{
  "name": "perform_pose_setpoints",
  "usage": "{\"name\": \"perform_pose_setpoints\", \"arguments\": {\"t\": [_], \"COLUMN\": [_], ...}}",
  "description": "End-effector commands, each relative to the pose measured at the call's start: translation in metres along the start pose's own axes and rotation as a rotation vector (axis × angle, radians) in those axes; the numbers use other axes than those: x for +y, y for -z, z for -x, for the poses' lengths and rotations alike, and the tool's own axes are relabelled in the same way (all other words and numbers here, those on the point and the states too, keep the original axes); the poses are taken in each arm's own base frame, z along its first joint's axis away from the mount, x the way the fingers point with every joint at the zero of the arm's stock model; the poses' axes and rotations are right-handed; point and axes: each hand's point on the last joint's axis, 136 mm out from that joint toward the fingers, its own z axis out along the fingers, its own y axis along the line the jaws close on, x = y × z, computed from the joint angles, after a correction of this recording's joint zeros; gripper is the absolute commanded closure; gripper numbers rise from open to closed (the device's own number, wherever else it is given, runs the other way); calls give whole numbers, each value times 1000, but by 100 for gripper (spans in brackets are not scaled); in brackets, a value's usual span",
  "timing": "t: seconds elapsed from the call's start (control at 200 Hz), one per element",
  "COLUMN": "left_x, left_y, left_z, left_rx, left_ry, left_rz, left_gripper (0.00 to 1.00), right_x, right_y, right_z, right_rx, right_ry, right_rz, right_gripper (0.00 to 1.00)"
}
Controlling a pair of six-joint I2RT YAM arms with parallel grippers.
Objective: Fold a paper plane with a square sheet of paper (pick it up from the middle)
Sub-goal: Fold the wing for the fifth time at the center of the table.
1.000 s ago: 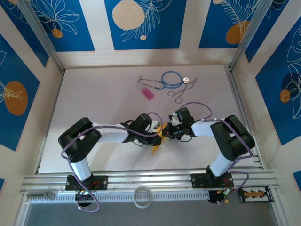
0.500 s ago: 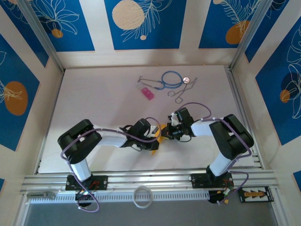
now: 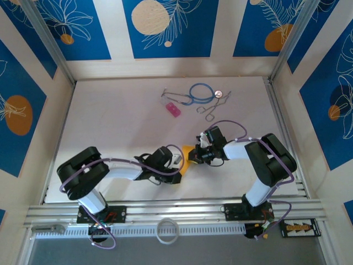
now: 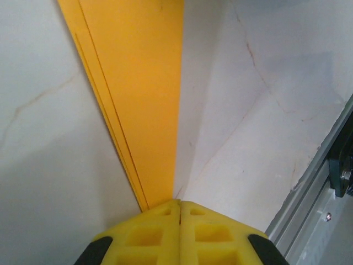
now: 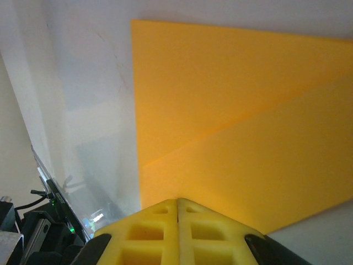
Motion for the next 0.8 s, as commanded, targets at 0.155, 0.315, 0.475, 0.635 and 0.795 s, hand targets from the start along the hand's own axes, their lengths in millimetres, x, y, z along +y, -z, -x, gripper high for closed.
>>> {"name": "perform_pose_setpoints", "arguments": {"t": [0.155,0.315,0.475,0.635,0.795], "left_x": [35,32,0,-23,-28], "left_y": [11,24,46,51,29], "left_z": [-68,-64,-25,31,69], "left_rx": [189,149,4,-109,-102], "left_ry": [52,37,-24,-40,-33], "left_rz": [158,174,127,56,38], "left_gripper": [100,100,100,97,98], "right_x": [-42,-41,-39,-37,-35], "right_y": [-4,-3,-2,-2,-2], "right_z": [-8,-8,-8,-7,-7], "right_rx": [6,3,-1,-2,4], "right_ry": [-70,-68,-66,-66,-67], "right_rz": [-165,-161,-155,-147,-135], "right_gripper": [100,100,100,100,100]}}
